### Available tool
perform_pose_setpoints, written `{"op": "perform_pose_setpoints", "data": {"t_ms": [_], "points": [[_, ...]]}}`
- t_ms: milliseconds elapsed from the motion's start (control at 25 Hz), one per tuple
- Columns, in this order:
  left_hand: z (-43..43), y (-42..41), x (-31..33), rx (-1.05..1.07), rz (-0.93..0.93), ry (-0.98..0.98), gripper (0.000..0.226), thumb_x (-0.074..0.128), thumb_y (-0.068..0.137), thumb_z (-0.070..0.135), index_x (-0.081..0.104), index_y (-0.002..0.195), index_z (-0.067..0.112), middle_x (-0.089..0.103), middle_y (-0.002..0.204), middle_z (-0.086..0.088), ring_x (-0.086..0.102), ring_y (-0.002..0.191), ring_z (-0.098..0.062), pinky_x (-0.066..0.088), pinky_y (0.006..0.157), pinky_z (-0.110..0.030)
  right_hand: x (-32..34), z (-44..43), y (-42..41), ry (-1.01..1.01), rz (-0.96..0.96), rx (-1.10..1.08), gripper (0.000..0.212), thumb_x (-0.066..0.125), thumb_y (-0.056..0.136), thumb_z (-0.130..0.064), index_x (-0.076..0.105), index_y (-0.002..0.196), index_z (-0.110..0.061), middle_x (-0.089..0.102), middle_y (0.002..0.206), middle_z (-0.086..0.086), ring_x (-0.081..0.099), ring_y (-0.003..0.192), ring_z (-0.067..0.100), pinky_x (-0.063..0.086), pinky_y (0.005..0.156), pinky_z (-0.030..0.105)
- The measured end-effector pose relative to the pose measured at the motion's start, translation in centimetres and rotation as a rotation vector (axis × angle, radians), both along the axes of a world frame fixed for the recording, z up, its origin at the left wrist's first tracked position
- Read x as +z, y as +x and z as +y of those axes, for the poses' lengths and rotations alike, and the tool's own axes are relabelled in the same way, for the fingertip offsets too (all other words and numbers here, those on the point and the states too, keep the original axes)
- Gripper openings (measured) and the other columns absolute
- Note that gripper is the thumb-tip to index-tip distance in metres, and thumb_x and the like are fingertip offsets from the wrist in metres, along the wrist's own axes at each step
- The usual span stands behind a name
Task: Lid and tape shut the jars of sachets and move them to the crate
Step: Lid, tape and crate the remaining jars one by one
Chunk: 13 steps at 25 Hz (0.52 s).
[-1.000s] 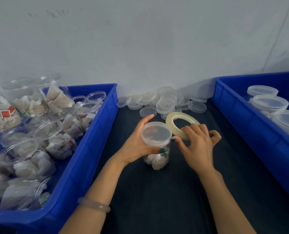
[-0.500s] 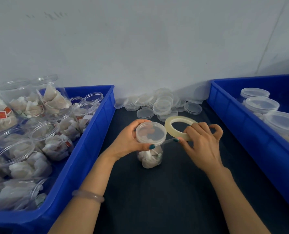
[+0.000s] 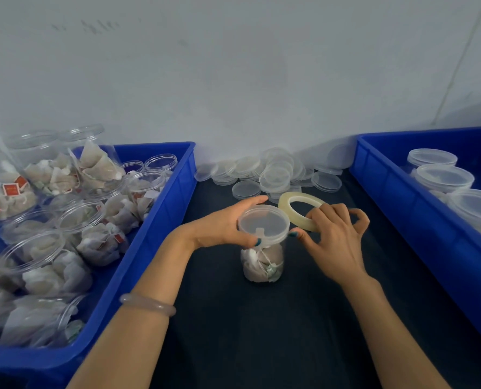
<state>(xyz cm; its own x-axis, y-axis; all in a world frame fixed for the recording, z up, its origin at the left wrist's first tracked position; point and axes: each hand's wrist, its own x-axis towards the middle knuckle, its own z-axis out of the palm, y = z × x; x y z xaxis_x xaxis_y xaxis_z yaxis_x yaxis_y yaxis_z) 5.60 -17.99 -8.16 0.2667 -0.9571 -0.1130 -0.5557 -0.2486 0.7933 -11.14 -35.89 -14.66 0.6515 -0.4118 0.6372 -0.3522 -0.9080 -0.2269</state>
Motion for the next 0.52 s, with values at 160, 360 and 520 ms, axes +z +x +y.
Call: {"op": "perform_pose_setpoints", "data": {"t_ms": [160, 360, 520], "points": [[-1.9, -2.7, 1.2, 0.167, -0.515, 0.167, 0.097, 0.058, 0.06, 0.09, 0.041, 0.136, 0.033, 0.042, 0.132, 0.011, 0.052, 0.113, -0.011, 0.046, 0.087, -0.031, -0.1, 1.3, 0.4, -0.005, -0.019, -0.004, 0.047, 0.036, 0.089, -0.063, 0.058, 0.085, -0.022, 0.055, 0.091, -0.009, 0.051, 0.098, 0.018, 0.023, 0.097, 0.043], [-2.5, -3.5, 0.5, 0.24, -0.499, 0.071, 0.096, 0.073, 0.067, 0.073, 0.035, 0.139, 0.023, 0.043, 0.135, 0.004, 0.051, 0.113, -0.014, 0.044, 0.087, -0.029, 0.2, 0.8, 0.0, -0.017, 0.018, 0.101, 0.04, 0.03, 0.094, -0.05, 0.056, 0.092, -0.02, 0.051, 0.088, -0.009, 0.056, 0.084, 0.017, 0.024, 0.095, 0.037], [-1.9, -2.8, 0.7, 0.2, -0.457, 0.007, 0.083, 0.081, 0.07, 0.054, 0.041, 0.137, 0.024, 0.048, 0.134, 0.01, 0.048, 0.111, -0.006, 0.041, 0.084, -0.02, 0.6, 0.6, 0.0, -0.02, 0.038, 0.138, 0.031, 0.031, 0.094, -0.037, 0.058, 0.097, -0.021, 0.047, 0.092, -0.009, 0.049, 0.089, 0.015, 0.016, 0.085, 0.031]]}}
